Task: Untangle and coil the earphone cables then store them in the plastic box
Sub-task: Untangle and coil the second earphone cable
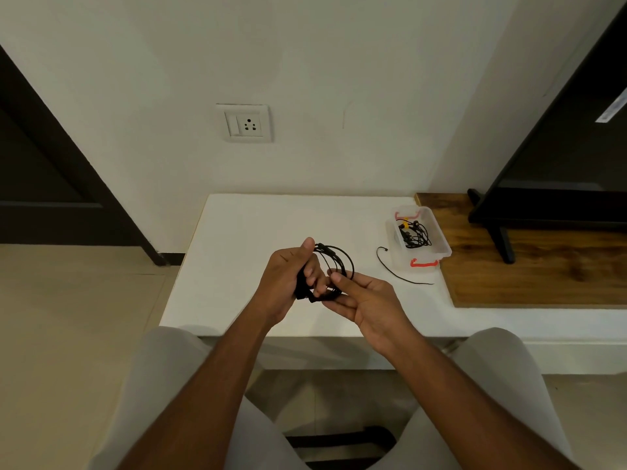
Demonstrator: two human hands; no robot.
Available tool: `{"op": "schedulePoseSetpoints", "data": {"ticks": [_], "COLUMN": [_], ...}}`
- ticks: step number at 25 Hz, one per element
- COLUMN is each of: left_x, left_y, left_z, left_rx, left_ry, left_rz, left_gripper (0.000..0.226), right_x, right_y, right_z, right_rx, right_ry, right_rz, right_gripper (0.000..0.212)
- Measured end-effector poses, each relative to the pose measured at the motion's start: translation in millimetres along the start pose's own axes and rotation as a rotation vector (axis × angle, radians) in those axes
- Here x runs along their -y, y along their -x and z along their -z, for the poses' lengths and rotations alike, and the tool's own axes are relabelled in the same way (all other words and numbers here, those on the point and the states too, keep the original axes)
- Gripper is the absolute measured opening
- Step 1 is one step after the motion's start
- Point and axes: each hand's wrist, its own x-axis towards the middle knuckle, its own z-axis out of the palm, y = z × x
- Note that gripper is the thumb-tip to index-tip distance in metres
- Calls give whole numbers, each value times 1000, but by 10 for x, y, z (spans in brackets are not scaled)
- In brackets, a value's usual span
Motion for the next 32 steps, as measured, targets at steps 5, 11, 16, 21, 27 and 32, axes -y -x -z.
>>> {"op": "schedulePoseSetpoints", "data": {"ticks": [5, 11, 16, 21, 27, 32], "left_x": [-21, -29, -43, -48, -23, 15], "left_y": [5, -9, -15, 11, -2, -46], "left_z": [-58, -38, -48, -19, -77, 18], "left_rx": [-58, 35, 99, 220, 263, 185], "left_ry": [112, 285, -5, -264, -441, -437], "left_rz": [39, 102, 114, 250, 302, 210], "left_gripper": [50, 49, 40, 38, 39, 29], "right_x": [15, -7, -82, -51, 60, 148], "right_y": [-30, -85, -103, -94, -105, -158], "right_z": [20, 56, 165, 276, 242, 275], "right_rx": [-13, -27, -24, 5, 129, -15], "right_ry": [-29, -119, 82, 658, 1043, 918], "right_rz": [-8, -18, -102, -142, 501, 564], "right_gripper": [21, 19, 25, 86, 55, 19]}}
